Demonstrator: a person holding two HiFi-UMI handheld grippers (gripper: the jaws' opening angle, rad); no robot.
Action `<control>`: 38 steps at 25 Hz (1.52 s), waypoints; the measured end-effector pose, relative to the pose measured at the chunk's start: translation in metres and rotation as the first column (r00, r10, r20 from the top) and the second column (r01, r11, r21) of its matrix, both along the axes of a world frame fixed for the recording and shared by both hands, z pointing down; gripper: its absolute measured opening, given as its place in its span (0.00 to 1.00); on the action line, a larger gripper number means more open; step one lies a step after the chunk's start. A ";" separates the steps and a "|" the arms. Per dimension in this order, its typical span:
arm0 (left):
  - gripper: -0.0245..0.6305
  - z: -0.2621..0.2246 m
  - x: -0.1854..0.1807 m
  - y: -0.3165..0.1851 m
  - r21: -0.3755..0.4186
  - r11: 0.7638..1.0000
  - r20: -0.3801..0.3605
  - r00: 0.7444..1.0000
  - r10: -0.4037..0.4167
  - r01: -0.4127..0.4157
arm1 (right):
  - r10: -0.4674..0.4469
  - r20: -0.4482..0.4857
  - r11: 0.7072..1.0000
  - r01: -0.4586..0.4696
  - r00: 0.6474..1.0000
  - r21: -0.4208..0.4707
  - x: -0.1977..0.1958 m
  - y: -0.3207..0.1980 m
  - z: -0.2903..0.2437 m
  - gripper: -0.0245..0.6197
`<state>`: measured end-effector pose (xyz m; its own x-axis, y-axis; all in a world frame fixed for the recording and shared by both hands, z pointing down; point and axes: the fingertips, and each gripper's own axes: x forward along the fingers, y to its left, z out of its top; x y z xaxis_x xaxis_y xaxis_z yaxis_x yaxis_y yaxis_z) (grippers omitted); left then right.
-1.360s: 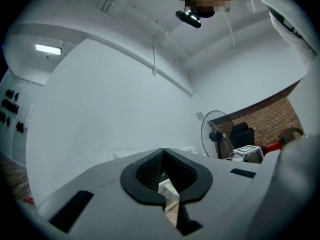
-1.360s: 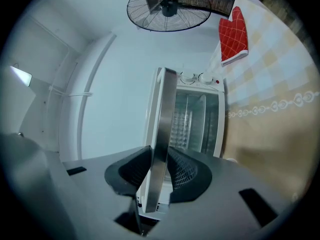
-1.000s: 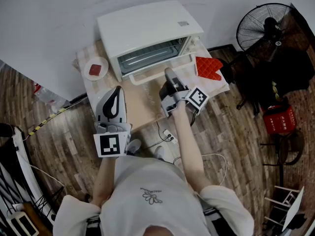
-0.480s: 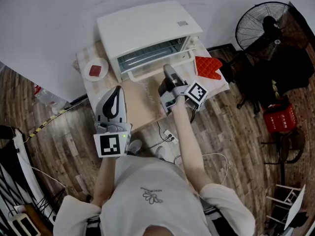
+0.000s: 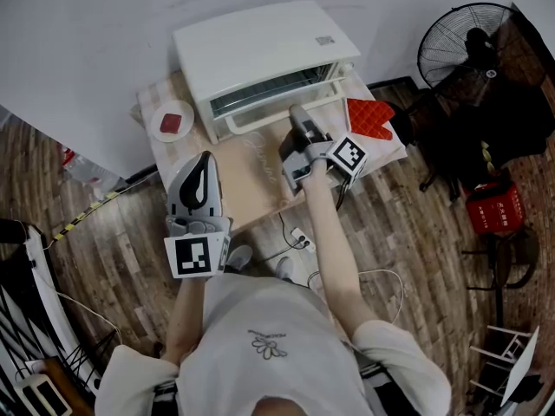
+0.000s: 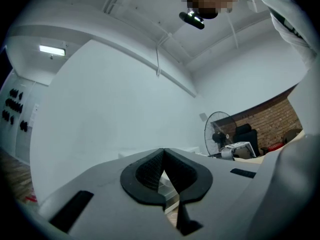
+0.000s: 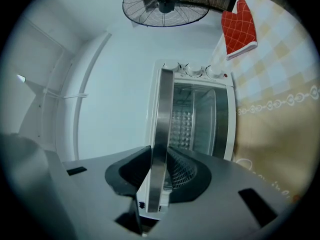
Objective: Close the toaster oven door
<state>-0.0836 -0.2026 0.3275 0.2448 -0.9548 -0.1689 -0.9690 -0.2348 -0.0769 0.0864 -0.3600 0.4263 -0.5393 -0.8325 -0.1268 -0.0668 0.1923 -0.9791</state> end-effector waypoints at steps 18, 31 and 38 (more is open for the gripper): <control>0.06 0.000 -0.015 -0.001 0.005 0.999 0.036 0.999 -0.032 0.032 | 0.003 0.015 1.000 -0.003 1.000 0.012 -0.012 -0.025 -0.011 0.18; 0.06 -0.002 -0.026 0.002 0.009 0.998 0.033 0.998 -0.060 0.060 | 0.005 0.013 0.999 -0.005 1.000 0.034 -0.017 -0.033 -0.018 0.18; 0.06 -0.006 -0.029 0.000 0.010 0.998 0.013 0.998 -0.066 0.066 | -0.005 0.008 0.999 0.005 1.000 0.044 -0.017 -0.033 -0.018 0.18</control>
<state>-0.1125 -0.2028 0.3220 0.1833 -0.9672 -0.1756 -0.9813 -0.1693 -0.0918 0.0694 -0.3931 0.4086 -0.5423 -0.8233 -0.1675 -0.0578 0.2354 -0.9702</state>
